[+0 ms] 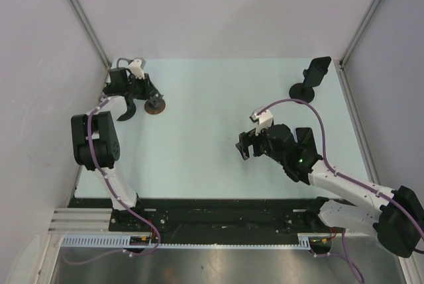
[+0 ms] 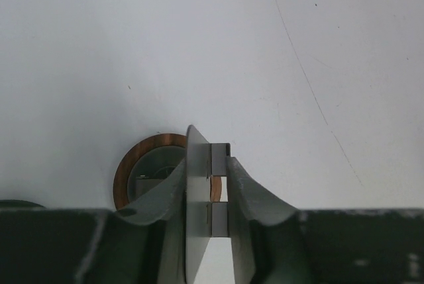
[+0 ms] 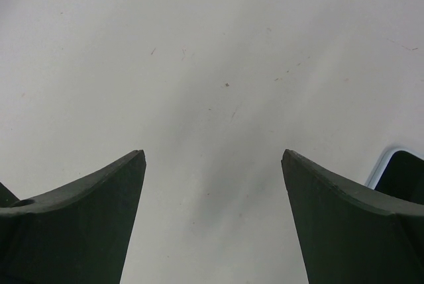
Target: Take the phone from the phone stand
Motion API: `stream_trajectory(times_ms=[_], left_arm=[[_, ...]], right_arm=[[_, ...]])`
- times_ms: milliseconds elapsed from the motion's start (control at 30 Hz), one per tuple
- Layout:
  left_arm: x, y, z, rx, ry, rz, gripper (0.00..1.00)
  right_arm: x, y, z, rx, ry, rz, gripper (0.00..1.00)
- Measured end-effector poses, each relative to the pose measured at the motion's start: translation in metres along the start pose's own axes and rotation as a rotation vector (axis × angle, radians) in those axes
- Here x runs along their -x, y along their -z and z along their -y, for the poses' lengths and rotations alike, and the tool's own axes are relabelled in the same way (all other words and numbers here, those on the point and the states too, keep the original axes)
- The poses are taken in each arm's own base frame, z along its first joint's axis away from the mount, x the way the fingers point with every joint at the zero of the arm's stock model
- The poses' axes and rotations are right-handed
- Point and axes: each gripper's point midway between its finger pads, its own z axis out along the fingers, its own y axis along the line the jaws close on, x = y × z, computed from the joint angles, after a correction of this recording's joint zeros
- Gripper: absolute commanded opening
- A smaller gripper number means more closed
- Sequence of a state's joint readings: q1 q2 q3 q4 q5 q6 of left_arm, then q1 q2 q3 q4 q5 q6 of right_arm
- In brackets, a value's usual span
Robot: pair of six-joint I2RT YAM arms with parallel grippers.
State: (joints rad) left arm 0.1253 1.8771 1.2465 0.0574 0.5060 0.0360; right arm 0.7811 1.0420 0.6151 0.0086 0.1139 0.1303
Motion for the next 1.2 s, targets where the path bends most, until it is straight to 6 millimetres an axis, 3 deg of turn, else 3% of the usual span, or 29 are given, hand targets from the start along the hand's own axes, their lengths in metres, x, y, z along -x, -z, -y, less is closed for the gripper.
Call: stream_trajectory(times_ms=[133, 267, 333, 500, 800, 1033, 1200], left_arm=[[-0.003, 0.000, -0.001, 0.004, -0.003, 0.000, 0.52], [-0.009, 0.004, 0.001, 0.007, 0.001, -0.010, 0.75], [-0.008, 0.009, 0.003, 0.008, 0.004, -0.007, 0.82], [0.008, 0.030, 0.011, 0.035, 0.012, 0.039, 0.96], [0.042, 0.091, 0.043, 0.101, 0.139, 0.182, 1.00], [0.071, 0.150, 0.105, 0.036, 0.143, 0.328, 1.00], [0.090, 0.209, 0.138, -0.003, 0.098, 0.470, 1.00]], right_arm=[[0.000, 0.000, 0.000, 0.000, 0.000, 0.000, 0.89], [0.002, 0.003, 0.000, 0.001, -0.001, 0.009, 0.94], [0.004, 0.006, 0.001, -0.002, -0.003, 0.021, 1.00], [0.014, 0.016, 0.012, -0.045, -0.021, 0.057, 1.00], [0.036, 0.043, 0.041, -0.163, -0.113, 0.152, 1.00], [0.086, 0.093, 0.043, -0.158, -0.173, 0.387, 1.00], [0.094, 0.102, 0.058, -0.207, -0.180, 0.424, 1.00]])
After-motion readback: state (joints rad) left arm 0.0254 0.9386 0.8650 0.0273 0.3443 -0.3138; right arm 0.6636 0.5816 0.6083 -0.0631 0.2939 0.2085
